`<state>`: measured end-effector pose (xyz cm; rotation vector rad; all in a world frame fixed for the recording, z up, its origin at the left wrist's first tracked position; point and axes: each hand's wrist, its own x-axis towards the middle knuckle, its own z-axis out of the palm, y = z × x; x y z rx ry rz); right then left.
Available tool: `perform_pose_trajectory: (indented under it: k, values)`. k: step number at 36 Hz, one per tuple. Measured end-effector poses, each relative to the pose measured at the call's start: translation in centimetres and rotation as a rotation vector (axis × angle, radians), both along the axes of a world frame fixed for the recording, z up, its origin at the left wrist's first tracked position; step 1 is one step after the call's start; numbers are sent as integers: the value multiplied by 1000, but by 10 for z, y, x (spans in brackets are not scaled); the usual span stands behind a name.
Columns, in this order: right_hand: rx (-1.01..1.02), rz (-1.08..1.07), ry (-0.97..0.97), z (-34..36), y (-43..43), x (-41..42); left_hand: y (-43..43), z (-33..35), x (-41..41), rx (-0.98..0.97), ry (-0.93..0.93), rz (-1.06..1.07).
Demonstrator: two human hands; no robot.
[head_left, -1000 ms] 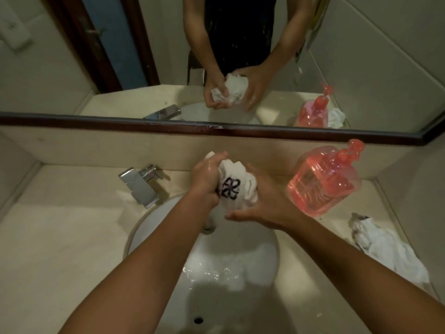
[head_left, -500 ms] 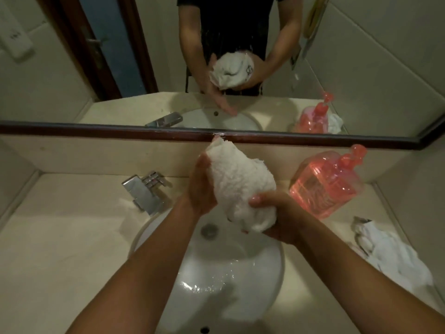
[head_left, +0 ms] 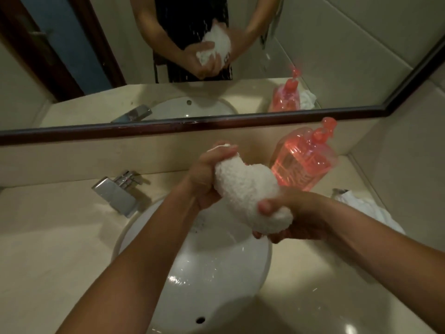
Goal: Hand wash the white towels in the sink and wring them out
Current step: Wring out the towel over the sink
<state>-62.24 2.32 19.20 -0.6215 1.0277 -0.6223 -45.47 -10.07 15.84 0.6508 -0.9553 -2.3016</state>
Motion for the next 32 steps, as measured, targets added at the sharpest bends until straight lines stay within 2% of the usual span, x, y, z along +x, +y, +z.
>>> perform_pose_trajectory:
  k: [5, 9, 11, 14, 18, 25, 28, 32]
  values:
    - [-20, 60, 348, 6, -6, 12, 0, -1, -8, -112, -233, 39]
    - [-7, -60, 534, -26, -8, 20, -1, -17, -18, -346, -490, 116]
    - [1, -114, 633, -45, -10, 25, -2, -29, -23, -443, -561, 170]
    - [-27, -147, 722, -68, -14, 31, -2, -48, -28, -568, -682, 202]
    - [-69, -193, 781, -91, -20, 39, -2, -68, -29, -630, -799, 266]
    - [-207, -153, 813, -101, -25, 32, 4, -69, -24, -627, -782, 390]
    - [-277, -183, 741, -93, -23, 30, 1, -57, -21, -503, -667, 431]
    - [-459, -146, 746, -76, -23, 25, -1, -43, -18, -293, -509, 442]
